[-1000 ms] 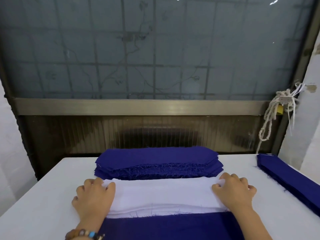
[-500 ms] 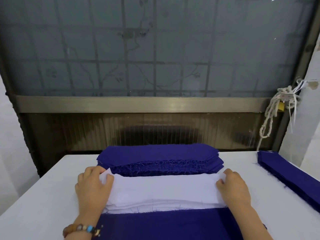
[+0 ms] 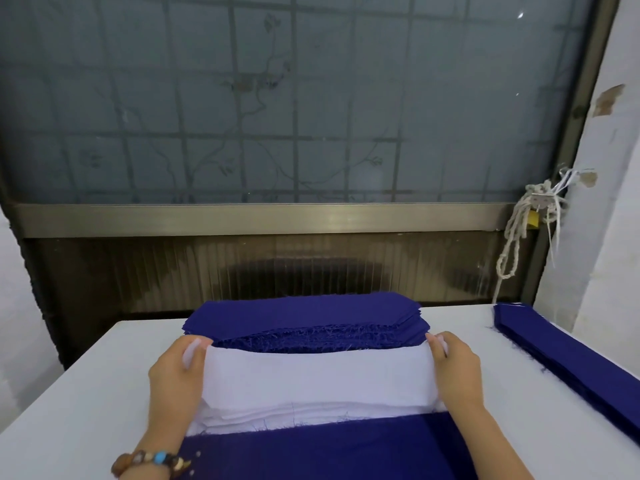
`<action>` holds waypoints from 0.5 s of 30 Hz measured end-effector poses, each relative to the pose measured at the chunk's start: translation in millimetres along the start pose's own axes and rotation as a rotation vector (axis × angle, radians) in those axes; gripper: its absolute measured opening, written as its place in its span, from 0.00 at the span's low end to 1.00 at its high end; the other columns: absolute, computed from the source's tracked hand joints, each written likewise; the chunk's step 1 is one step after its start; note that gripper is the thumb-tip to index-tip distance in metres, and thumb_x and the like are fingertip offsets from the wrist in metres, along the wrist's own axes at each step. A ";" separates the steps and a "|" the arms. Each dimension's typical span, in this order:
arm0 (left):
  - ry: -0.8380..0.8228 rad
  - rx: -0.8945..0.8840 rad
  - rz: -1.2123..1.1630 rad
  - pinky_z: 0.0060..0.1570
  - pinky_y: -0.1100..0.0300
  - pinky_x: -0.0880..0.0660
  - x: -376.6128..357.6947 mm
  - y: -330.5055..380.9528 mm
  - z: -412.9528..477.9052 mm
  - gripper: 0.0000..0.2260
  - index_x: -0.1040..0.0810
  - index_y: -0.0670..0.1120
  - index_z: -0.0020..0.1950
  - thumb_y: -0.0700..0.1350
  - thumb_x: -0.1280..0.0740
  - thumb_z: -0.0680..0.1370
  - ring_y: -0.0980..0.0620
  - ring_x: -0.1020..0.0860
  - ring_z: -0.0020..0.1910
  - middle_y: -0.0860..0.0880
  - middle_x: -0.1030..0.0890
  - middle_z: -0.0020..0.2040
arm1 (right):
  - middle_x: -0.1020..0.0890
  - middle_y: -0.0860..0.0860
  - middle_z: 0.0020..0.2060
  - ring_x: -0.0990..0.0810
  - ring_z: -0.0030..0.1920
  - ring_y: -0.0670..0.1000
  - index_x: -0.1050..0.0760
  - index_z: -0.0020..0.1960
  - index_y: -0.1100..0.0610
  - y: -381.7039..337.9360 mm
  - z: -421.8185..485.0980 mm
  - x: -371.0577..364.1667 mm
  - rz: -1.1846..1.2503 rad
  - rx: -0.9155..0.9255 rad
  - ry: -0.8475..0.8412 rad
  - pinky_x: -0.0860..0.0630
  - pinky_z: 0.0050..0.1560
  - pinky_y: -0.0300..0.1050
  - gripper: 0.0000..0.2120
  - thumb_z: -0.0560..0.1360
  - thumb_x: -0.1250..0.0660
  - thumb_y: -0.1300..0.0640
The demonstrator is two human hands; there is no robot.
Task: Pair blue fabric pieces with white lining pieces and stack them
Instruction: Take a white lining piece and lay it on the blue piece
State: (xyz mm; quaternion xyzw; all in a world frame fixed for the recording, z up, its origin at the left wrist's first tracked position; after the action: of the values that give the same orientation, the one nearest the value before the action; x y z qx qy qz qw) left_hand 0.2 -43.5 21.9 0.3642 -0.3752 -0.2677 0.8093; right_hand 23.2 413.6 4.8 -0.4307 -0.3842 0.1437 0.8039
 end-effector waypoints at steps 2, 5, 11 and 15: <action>-0.028 0.040 0.020 0.53 0.52 0.29 8.3 2.8 4.4 0.05 0.22 0.46 0.49 0.42 0.37 0.81 0.48 0.25 0.47 0.48 0.22 0.46 | 0.22 0.52 0.36 0.26 0.37 0.48 0.24 0.43 0.59 0.8 1.0 6.0 0.016 -0.001 -0.035 0.34 0.35 0.38 0.12 0.81 0.40 0.54; -0.148 0.007 0.120 0.50 0.54 0.29 15.9 12.0 5.2 0.04 0.20 0.46 0.47 0.40 0.34 0.79 0.48 0.24 0.46 0.47 0.20 0.45 | 0.23 0.47 0.34 0.27 0.37 0.45 0.24 0.42 0.57 -0.4 -1.4 18.0 0.010 0.012 -0.085 0.35 0.36 0.35 0.11 0.81 0.39 0.54; -0.162 0.066 0.225 0.48 0.56 0.30 41.3 10.6 -18.8 0.07 0.19 0.47 0.48 0.43 0.37 0.81 0.52 0.26 0.43 0.46 0.19 0.49 | 0.23 0.46 0.34 0.27 0.37 0.44 0.24 0.41 0.56 7.6 -26.7 36.8 -0.066 0.011 -0.167 0.35 0.36 0.36 0.11 0.80 0.37 0.53; -0.272 0.217 0.399 0.61 0.55 0.29 43.6 -4.8 -44.6 0.09 0.26 0.47 0.60 0.48 0.38 0.81 0.51 0.24 0.54 0.47 0.23 0.60 | 0.22 0.50 0.31 0.25 0.34 0.48 0.24 0.40 0.58 20.8 -50.1 44.4 -0.096 0.028 -0.191 0.33 0.34 0.36 0.12 0.79 0.36 0.53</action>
State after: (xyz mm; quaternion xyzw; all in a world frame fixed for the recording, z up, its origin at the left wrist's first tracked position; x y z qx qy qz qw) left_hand 60.2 -59.8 15.9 0.3284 -0.5713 -0.1076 0.7444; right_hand 91.9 421.6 -6.8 -0.3849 -0.4772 0.1510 0.7754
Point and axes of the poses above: each hand's wrist, its own z-axis towards the middle knuckle, its own x-axis out of the back of the hand, y = z × x, the point moved 9 cm from there along z, towards the middle knuckle
